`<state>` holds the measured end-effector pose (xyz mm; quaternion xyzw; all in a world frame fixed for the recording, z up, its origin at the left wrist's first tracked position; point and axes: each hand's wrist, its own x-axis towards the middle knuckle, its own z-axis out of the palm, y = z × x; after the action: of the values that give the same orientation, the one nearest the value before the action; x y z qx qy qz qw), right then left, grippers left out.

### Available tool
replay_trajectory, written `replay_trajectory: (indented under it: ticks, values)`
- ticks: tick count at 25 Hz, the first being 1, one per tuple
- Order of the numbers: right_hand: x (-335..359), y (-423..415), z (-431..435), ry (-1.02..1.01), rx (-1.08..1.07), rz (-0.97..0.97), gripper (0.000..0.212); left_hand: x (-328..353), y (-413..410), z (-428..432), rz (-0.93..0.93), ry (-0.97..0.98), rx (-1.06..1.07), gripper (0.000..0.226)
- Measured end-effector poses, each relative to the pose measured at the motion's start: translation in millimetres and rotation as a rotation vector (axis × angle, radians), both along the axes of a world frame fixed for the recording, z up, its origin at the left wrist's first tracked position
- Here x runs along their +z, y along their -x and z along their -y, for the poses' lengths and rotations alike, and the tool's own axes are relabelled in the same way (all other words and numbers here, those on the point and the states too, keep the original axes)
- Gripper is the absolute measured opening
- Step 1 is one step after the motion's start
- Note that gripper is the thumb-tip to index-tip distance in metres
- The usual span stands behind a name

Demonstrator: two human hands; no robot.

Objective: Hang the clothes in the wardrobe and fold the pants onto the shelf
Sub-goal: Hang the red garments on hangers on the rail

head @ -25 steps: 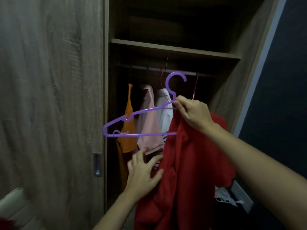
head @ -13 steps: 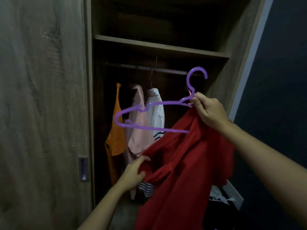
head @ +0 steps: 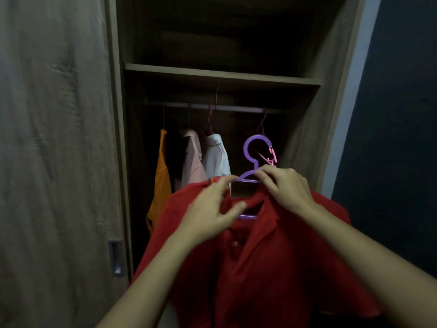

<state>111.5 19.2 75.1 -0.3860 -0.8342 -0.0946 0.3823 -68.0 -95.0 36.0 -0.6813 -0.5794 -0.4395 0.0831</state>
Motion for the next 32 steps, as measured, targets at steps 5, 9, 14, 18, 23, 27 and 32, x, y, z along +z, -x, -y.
replay_trajectory:
  ticks: [5,9,14,18,23,27,32]
  values:
    - [12,-10,-8,0.046,0.147,-0.106,0.030,20,50,-6,-0.311,0.031,0.264,0.054]
    - [12,-23,-12,-0.026,0.130,-0.056,0.052,33,78,-3,-0.061,-0.012,0.064,0.047]
    - [8,-48,-26,0.128,0.195,-0.114,0.055,40,90,3,0.130,-0.026,-0.012,0.017]
    - [2,-50,-34,0.125,0.144,-0.073,0.041,47,103,8,0.168,0.011,-0.099,0.033]
    - [12,-49,-28,0.096,0.154,-0.235,0.036,41,131,13,0.129,0.073,0.005,0.043]
    - [24,-56,-26,0.059,0.102,-0.293,0.034,4,155,19,0.245,0.258,0.059,0.029]
    - [19,-68,-19,0.088,0.119,-0.255,0.020,2,159,34,0.022,0.616,0.199,0.043]
